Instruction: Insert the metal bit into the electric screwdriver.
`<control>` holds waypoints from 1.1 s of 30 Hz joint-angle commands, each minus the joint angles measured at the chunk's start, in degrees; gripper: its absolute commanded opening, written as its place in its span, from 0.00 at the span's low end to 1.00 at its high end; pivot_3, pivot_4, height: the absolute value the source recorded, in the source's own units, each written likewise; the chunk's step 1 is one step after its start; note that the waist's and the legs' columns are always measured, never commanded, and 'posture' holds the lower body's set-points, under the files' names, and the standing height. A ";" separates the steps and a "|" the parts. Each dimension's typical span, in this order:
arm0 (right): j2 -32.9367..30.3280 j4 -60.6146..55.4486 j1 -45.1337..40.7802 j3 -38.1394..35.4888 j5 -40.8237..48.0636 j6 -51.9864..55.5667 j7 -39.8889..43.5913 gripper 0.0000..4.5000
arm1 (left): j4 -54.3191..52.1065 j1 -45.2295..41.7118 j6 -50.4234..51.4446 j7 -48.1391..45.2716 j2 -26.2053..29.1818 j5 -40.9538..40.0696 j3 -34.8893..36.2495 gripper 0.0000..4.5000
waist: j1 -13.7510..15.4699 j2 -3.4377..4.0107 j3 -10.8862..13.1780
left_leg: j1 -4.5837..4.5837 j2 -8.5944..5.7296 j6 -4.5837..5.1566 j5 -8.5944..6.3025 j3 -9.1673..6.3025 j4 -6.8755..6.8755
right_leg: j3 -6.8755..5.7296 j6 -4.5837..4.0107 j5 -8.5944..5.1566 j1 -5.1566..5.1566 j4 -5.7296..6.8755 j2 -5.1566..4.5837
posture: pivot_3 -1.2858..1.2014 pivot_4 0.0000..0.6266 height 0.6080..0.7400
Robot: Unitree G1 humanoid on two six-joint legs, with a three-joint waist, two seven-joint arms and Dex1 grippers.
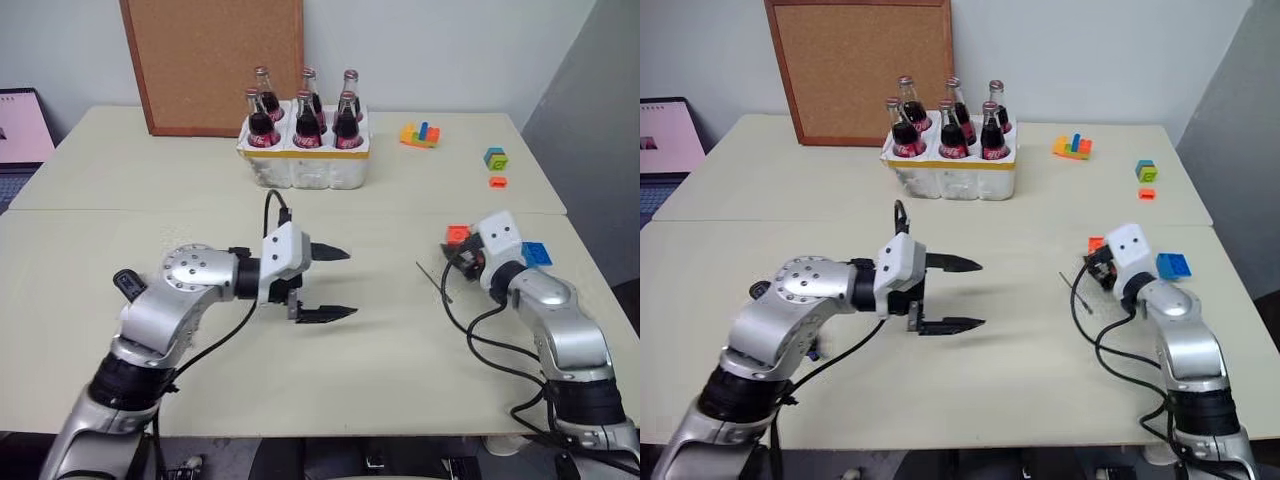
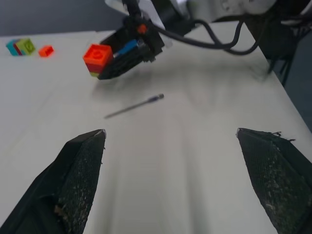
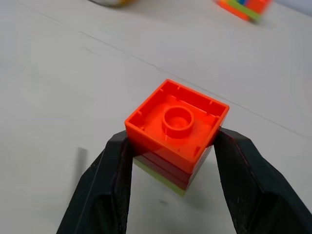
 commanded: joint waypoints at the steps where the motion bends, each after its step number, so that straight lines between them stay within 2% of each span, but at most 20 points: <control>1: -0.55 8.84 -5.67 -4.97 0.11 -3.99 -4.40 0.47 | 2.32 -3.27 -2.85 2.47 -4.50 2.08 -2.02 1.00 | -0.12 0.00 0.00 | 0.00 0.00 0.00 0.00 0.03 0.01 | 0.02 0.00 0.03 0.01 0.00 0.00 | 0.52 0.24 1.00; 8: 0.92 18.16 -10.49 -7.23 2.44 -6.37 -5.30 0.47 | 3.78 -4.88 -1.20 4.51 -9.17 2.53 -3.71 1.00 | -0.72 0.02 -0.01 | -0.04 0.08 0.00 0.01 0.17 -0.01 | 0.17 0.00 0.04 0.01 -0.04 0.01 | 0.52 0.24 1.00; 10: 1.36 18.81 -10.81 -7.41 3.13 -6.64 -5.31 0.63 | 4.22 -5.19 -1.18 4.83 -9.69 3.01 -3.98 1.00 | -0.71 0.03 -0.02 | -0.04 0.09 0.00 0.01 0.17 -0.01 | 0.16 0.00 0.04 0.01 -0.05 0.01 | 0.52 0.24 1.00; 17: 1.97 15.32 -9.88 -7.56 4.85 -5.44 -5.67 0.98 | 4.37 -5.18 -2.12 4.59 -9.52 3.99 -3.92 1.00 | -0.70 0.06 -0.03 | -0.02 0.07 0.00 0.01 0.19 0.01 | 0.17 0.01 0.04 0.01 -0.05 0.00 | 0.52 0.24 1.00; 22: 1.19 4.99 -6.37 -8.28 6.14 -3.48 -5.79 0.99 | 3.86 -4.63 -2.65 4.16 -7.92 3.86 -2.21 1.00 | -0.64 0.12 -0.06 | -0.03 0.08 0.00 0.01 0.16 0.00 | 0.15 0.01 0.04 0.00 -0.05 0.00 | 0.52 0.24 1.00; 26: -2.07 -7.13 -1.38 -6.18 7.94 -0.64 -0.47 0.99 | 3.19 -4.99 -1.68 3.30 -4.91 2.08 1.13 1.00 | -0.55 0.19 -0.06 | -0.02 0.08 0.00 0.01 0.14 0.00 | 0.12 0.02 0.03 -0.02 -0.07 0.00 | 0.52 0.24 1.00; 33: -12.61 -28.54 10.23 -1.83 18.18 0.85 18.02 0.99 | 3.71 -3.34 -4.16 -5.98 10.16 1.94 6.89 1.00 | -0.84 0.26 -0.03 | 0.01 0.18 0.00 0.01 0.11 -0.02 | 0.09 0.05 0.01 -0.01 -0.11 0.17 | 0.52 0.24 1.00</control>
